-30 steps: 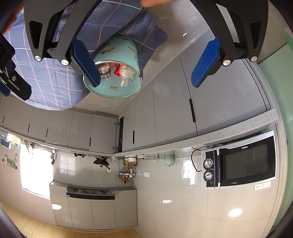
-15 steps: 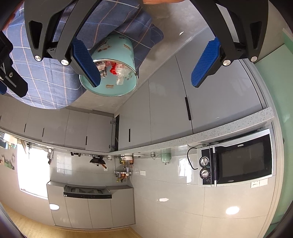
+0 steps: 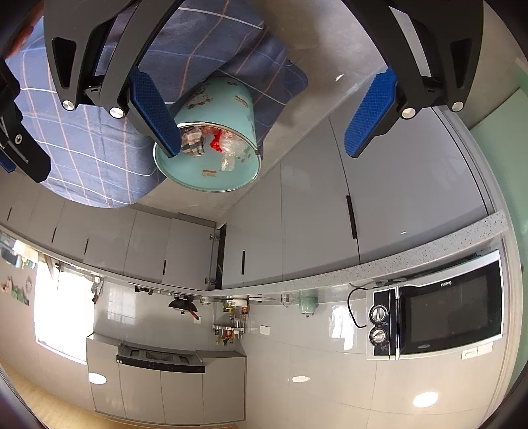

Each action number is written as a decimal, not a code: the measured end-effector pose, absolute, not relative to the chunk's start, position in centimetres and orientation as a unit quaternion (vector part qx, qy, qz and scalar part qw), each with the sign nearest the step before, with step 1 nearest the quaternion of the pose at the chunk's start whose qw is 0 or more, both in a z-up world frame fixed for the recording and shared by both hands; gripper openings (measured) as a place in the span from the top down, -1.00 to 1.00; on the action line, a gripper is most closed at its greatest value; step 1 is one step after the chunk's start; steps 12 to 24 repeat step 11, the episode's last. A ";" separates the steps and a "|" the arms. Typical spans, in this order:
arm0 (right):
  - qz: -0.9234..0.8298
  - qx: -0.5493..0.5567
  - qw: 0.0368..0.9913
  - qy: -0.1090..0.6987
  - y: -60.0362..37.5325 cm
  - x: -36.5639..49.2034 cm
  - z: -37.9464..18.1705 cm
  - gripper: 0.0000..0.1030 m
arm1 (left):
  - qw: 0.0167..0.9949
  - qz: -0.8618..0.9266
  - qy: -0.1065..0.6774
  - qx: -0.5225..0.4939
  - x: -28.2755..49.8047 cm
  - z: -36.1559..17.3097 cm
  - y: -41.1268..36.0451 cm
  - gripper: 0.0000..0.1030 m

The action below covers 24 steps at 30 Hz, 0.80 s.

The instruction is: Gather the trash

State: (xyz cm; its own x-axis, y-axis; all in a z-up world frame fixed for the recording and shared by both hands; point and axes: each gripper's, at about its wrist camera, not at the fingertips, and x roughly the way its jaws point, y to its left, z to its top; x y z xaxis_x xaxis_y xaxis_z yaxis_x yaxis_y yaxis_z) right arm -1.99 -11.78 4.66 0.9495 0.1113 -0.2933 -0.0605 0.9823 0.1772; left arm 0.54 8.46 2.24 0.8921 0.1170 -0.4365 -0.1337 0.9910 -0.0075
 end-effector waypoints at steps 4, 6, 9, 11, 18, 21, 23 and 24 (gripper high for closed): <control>0.037 0.087 0.983 0.157 -12.1 -1.6 4.5 -0.74 | 0.972 0.078 0.221 -0.010 0.5 2.2 8.4 -0.89; 0.031 0.090 0.982 0.162 -12.2 -1.4 4.4 -0.74 | 0.971 0.083 0.222 -0.003 0.7 2.2 8.3 -0.89; 0.024 0.095 0.980 0.172 -12.5 -1.0 4.0 -0.74 | 0.971 0.075 0.226 -0.006 0.8 2.1 8.2 -0.89; 0.021 0.100 0.979 0.175 -12.7 -0.8 3.8 -0.74 | 0.971 0.075 0.227 -0.010 0.8 2.0 8.3 -0.89; 0.021 0.100 0.979 0.175 -12.7 -0.8 3.8 -0.74 | 0.971 0.075 0.227 -0.010 0.8 2.0 8.3 -0.89; 0.021 0.100 0.979 0.175 -12.7 -0.8 3.8 -0.74 | 0.971 0.075 0.227 -0.010 0.8 2.0 8.3 -0.89; 0.021 0.100 0.979 0.175 -12.7 -0.8 3.8 -0.74 | 0.971 0.075 0.227 -0.010 0.8 2.0 8.3 -0.89; 0.021 0.100 0.979 0.175 -12.7 -0.8 3.8 -0.74 | 0.971 0.075 0.227 -0.010 0.8 2.0 8.3 -0.89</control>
